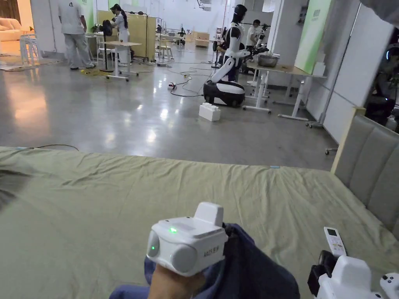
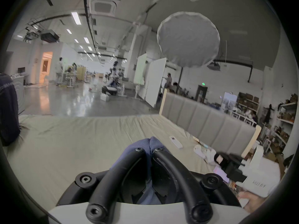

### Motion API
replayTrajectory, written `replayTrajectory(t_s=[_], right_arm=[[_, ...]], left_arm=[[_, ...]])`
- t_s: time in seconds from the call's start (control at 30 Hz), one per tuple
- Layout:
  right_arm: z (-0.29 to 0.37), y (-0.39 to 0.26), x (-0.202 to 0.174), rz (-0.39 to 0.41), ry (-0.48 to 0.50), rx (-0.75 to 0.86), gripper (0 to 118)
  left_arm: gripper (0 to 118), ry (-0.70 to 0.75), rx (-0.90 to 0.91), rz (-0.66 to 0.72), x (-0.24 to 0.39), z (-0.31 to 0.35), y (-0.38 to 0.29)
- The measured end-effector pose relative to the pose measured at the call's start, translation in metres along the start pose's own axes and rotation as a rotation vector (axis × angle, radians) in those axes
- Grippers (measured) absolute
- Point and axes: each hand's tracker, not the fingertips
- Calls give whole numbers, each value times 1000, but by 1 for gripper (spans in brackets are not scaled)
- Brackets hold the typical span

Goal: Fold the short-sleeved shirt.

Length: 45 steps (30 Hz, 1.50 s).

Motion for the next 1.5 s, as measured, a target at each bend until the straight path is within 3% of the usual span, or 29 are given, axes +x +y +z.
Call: replayTrajectory(t_s=[0.2,0.27,0.3,0.37,0.43,0.57,0.67,0.8,0.9,1.0,1.03,1.07,1.33,1.5], right_arm=[[-3,-12,8,8,1,-43,0],[-3,-13,8,17,9,-56,0],[-3,-13,7,24,18,-58,0],[-3,-12,4,40,28,-60,0],[-3,-8,0,47,40,-55,0],[-3,2,-11,52,63,-38,0],[-2,10,-22,57,85,-21,0],[-2,17,-38,72,106,8,0],[-1,20,-48,85,116,42,0],[0,20,-54,76,127,48,0],[0,20,-55,77,133,48,0],[-1,20,-56,77,135,48,0],[-10,21,-55,85,141,36,0],[-23,17,-48,102,140,19,0]], left_arm=[[5,10,-76,18,10,-15,-52],[11,26,-80,26,8,-8,-57],[22,30,-69,31,4,0,-57],[67,6,9,51,-5,19,-54],[88,21,82,61,-17,41,-47],[98,114,216,92,-42,89,-35],[102,266,297,114,-62,122,-31],[100,491,341,80,-80,156,-34],[86,574,353,67,-89,173,-41],[49,591,346,68,-95,182,-49],[20,579,334,68,-96,183,-52],[6,574,314,66,-97,183,-53],[0,515,187,156,-122,142,-60],[0,460,-4,222,-163,83,-56]])
